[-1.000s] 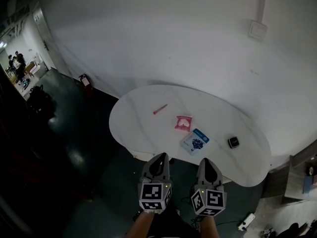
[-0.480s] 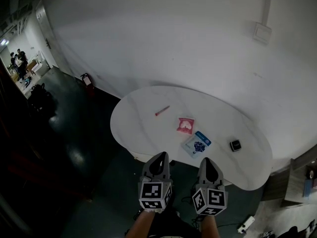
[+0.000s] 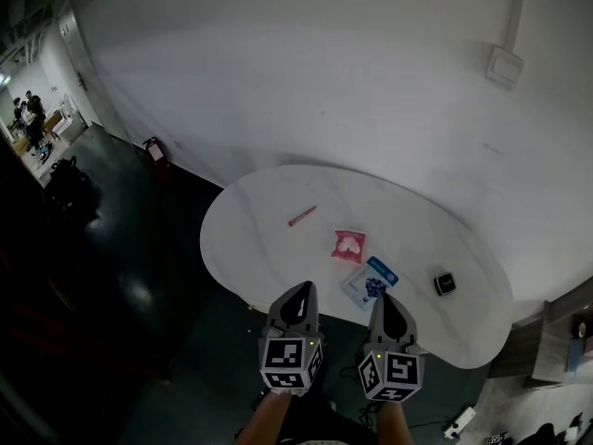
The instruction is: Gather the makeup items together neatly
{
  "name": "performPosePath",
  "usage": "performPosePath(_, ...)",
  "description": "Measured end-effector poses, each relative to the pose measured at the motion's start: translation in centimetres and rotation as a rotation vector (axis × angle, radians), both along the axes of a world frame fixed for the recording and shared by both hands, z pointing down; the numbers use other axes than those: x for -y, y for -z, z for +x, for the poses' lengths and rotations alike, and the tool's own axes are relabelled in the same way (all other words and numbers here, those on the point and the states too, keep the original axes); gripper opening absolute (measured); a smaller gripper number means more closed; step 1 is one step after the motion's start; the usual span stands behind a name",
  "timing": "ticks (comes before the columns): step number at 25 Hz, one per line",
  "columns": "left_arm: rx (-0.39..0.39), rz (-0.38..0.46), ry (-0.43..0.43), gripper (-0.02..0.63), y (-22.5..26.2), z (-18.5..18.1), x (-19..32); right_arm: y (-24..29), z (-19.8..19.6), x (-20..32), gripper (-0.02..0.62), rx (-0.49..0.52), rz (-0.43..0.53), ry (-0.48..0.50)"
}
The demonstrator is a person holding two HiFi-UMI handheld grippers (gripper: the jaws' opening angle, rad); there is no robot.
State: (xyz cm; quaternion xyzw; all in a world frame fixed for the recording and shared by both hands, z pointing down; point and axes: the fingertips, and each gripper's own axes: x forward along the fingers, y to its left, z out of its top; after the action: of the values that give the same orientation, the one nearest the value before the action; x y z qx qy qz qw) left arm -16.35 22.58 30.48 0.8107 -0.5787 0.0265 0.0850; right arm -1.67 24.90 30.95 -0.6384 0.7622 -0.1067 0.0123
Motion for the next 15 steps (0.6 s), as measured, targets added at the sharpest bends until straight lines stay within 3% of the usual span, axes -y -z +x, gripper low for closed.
performPosePath(15, 0.008, -0.06, -0.015, 0.032, -3.0, -0.8, 10.1, -2.5, -0.8, 10.2, 0.002, 0.015, -0.057, -0.017)
